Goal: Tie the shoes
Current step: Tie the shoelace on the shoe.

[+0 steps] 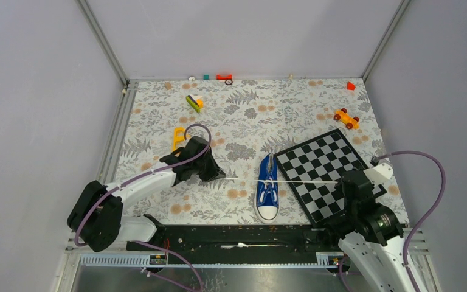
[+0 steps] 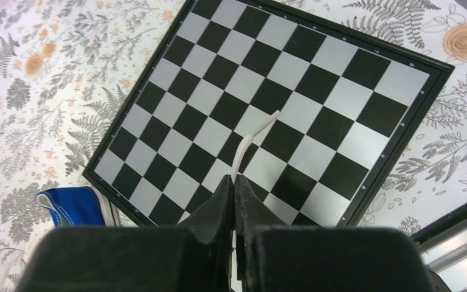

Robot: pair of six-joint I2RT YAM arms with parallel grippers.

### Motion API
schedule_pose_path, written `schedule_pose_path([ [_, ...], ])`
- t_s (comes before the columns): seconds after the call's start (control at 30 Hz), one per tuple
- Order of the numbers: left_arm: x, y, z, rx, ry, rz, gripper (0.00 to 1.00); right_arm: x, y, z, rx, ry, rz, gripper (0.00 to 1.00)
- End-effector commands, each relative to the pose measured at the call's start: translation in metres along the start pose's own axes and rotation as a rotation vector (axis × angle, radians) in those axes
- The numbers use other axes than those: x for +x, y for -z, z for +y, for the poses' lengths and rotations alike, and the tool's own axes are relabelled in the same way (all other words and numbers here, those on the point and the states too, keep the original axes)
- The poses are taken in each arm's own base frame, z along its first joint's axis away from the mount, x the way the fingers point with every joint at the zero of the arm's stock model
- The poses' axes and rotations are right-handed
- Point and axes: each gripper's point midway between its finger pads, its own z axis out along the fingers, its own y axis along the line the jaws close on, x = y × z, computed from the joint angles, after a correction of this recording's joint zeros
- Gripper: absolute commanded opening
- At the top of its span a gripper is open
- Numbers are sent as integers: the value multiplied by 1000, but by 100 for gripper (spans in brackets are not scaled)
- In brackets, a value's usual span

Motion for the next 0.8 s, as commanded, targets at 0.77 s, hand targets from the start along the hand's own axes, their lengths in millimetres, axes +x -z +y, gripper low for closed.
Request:
schedule_pose_path([
  [0.77, -67, 44, 0, -76, -226, -223, 0, -24, 4, -31, 157, -99, -138, 0],
])
